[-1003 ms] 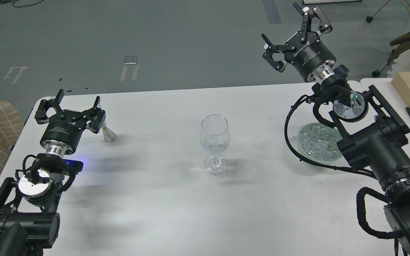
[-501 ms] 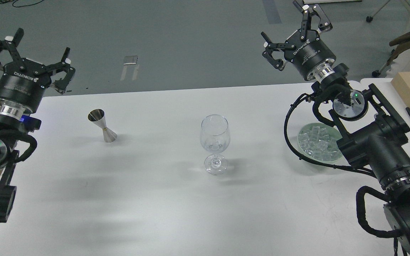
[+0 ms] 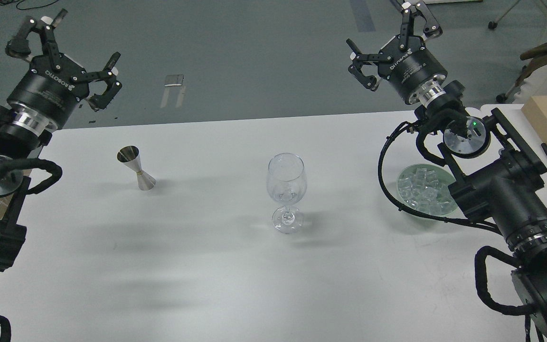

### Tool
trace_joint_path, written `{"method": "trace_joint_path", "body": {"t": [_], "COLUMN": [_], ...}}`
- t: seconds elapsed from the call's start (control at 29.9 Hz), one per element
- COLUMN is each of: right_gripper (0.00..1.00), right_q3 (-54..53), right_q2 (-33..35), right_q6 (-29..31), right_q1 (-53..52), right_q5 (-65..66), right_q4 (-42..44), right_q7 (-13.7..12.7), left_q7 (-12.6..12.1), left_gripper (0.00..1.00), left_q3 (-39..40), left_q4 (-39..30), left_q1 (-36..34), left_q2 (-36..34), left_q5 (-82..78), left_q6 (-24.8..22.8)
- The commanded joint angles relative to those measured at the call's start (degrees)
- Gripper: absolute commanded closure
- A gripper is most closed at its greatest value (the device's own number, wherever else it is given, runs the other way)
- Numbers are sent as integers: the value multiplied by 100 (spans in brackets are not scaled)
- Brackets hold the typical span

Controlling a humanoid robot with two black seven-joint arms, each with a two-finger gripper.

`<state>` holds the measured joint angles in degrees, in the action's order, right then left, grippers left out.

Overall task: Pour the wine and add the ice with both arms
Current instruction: 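Open the left gripper, release the jigger, and lift away, then raise the left gripper and swing the right gripper up and outward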

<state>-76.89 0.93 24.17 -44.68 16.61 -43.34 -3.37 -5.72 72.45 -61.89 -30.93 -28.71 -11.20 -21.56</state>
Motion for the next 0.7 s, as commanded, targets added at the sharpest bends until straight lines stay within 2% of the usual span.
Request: {"method": "trace_joint_path", "body": {"t": [0.0,0.17,0.67], "right_gripper": [0,0,0], "right_q3": [7,7,16], "right_q2": [12,21,21], "right_q6": [0,0,0], "right_q1": [-31,-32,-5], "right_q5": [0,0,0], "right_q4": [1,1,9], "right_q7": [-14,-14,-14], "left_q7": [9,35,106], "left_gripper": [2,2,2], "left_q3": [-441,-776,-723], "left_q4": [256,274,247], "left_q1": [-141,-229,-317], "left_q2": [67,58,76], "left_q5": [-14,-23,-708], "left_q6": [73,64,73]}}
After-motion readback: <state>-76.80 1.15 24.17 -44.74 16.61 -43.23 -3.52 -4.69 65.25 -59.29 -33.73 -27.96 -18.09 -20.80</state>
